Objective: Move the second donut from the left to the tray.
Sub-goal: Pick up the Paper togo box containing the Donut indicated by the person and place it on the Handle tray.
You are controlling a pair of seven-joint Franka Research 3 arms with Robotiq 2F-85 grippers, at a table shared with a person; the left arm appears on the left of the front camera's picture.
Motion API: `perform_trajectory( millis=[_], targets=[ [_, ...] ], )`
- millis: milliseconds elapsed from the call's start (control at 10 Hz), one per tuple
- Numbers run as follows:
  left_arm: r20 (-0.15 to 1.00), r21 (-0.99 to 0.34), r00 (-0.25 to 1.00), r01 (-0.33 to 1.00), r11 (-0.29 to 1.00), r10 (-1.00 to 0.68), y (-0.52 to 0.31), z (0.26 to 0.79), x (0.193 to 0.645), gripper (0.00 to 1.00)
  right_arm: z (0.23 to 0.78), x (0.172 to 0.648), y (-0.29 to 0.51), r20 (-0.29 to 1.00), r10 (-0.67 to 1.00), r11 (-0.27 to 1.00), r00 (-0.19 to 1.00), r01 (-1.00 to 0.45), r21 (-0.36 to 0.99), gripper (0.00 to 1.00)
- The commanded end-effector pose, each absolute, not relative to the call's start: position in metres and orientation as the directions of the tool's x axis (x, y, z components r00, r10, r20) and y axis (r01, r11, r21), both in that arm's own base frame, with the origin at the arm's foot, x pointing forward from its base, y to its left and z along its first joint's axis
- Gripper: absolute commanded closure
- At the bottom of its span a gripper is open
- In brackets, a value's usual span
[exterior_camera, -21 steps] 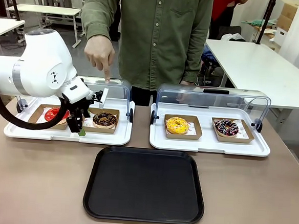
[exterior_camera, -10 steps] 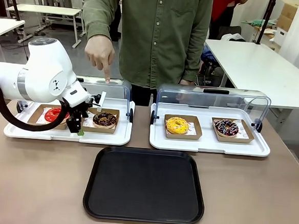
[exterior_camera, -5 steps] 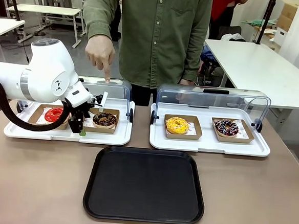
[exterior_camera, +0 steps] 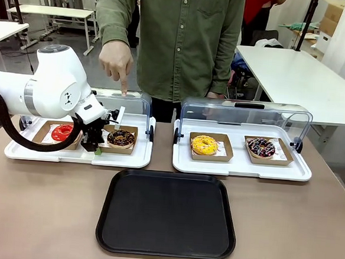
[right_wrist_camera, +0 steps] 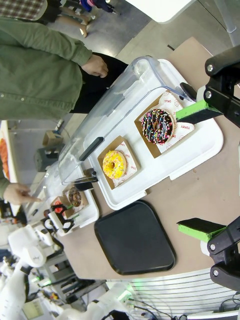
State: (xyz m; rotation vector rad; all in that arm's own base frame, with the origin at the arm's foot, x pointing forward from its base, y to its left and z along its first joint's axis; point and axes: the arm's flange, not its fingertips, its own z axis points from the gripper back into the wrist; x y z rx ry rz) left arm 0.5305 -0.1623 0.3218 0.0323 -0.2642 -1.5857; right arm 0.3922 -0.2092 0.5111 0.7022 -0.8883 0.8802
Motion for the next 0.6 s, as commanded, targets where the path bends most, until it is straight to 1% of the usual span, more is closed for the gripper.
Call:
perform_trajectory(
  millis=[0,100,200,500],
  targets=[
    [0.125,0.176,-0.045,0.984,-0.023,-0.991,-0.1639,0.3229,0.5339,1.0,0.5125,0.3912,-0.2061,0.886,0.329,0.467,0.326,-0.872,0.148,0.0],
    [0.125,0.174,-0.045,0.984,-0.023,-0.991,-0.1636,0.3232,0.5331,0.95,0.5125,0.3912,-0.2061,0.886,0.329,0.467,0.326,-0.872,0.148,0.0],
    [0.13,0.164,-0.051,0.986,-0.029,-0.99,-0.1641,0.3223,0.5332,1.0,0.5125,0.3912,-0.2061,0.886,0.329,0.467,0.326,-0.872,0.148,0.0],
    [0.125,0.149,-0.056,0.988,-0.037,-0.991,-0.1637,0.3207,0.5326,1.0,0.5125,0.3912,-0.2061,0.886,0.329,0.467,0.326,-0.872,0.148,0.0]
  ],
)
